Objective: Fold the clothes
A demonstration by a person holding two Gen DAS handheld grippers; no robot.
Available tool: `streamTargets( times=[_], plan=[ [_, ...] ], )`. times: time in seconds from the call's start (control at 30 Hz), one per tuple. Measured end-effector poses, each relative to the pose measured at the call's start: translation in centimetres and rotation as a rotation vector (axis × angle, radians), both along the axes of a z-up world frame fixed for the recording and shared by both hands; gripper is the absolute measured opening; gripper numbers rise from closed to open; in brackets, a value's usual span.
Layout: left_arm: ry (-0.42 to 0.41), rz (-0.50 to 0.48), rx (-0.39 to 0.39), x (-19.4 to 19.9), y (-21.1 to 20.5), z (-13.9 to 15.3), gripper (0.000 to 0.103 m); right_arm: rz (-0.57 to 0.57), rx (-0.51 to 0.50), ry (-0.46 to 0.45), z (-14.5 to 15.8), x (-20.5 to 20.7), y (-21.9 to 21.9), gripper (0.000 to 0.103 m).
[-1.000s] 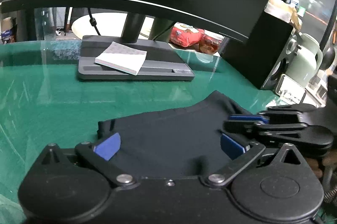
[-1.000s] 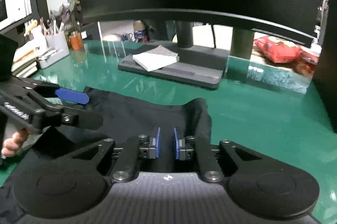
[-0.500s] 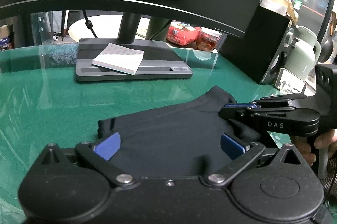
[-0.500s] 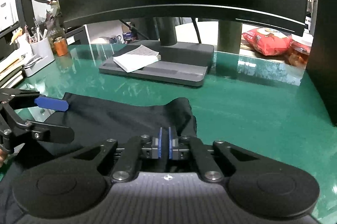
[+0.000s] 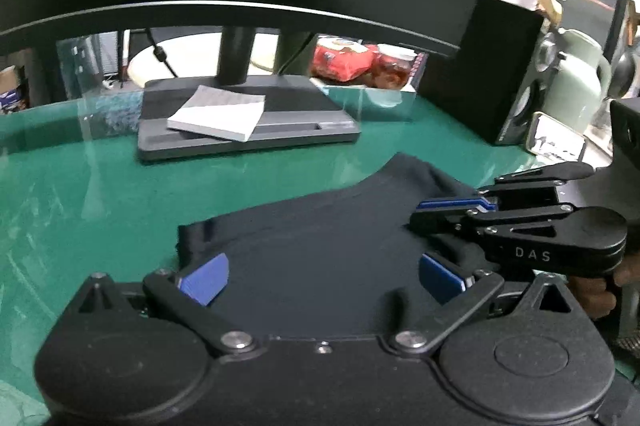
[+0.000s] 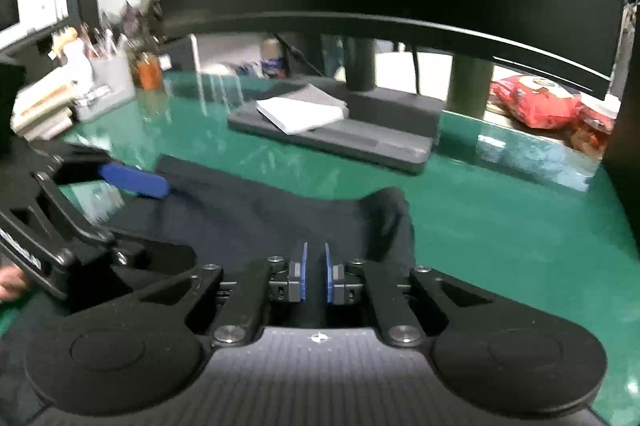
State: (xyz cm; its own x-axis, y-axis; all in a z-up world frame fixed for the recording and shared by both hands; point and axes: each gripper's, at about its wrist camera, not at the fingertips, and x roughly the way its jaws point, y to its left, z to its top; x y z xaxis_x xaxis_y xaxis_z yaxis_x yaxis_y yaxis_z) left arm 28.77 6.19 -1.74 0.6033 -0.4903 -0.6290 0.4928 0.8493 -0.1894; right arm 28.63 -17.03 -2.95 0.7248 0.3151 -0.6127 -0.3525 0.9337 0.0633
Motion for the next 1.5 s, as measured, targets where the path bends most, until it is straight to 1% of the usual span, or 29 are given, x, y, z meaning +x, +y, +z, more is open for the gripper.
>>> streamTargets(
  times=[0.07, 0.13, 0.27, 0.8, 1.43, 1.47, 1.5],
  plan=[
    [0.001, 0.001, 0.0, 0.04, 0.13, -0.05, 0.102, -0.028, 0.0, 0.004, 0.01, 0.23, -0.42, 0.007],
    [-0.002, 0.001, 0.006, 0.01, 0.12, -0.1, 0.102, -0.043, 0.028, 0.019, -0.01, 0.6, -1.14, 0.006],
    [-0.011, -0.005, 0.025, -0.11, -0.1, -0.17, 0.102, -0.041, 0.012, 0.012, -0.12, 0.46, -0.99, 0.006],
    [-0.017, -0.014, 0.034, -0.06, -0.14, -0.16, 0.102, -0.038, 0.012, 0.009, -0.13, 0.24, -1.03, 0.006],
    [-0.035, -0.026, 0.068, -0.26, -0.5, -0.22, 0.102, -0.037, 0.003, 0.003, -0.02, 0.0, -0.9, 0.007],
    [-0.036, -0.027, 0.07, -0.27, -0.52, -0.22, 0.102, -0.039, 0.003, 0.003, 0.02, -0.04, -0.87, 0.007],
    [-0.038, -0.028, 0.073, -0.3, -0.55, -0.23, 0.102, -0.038, 0.0, -0.001, 0.07, -0.14, -0.75, 0.01]
  ],
)
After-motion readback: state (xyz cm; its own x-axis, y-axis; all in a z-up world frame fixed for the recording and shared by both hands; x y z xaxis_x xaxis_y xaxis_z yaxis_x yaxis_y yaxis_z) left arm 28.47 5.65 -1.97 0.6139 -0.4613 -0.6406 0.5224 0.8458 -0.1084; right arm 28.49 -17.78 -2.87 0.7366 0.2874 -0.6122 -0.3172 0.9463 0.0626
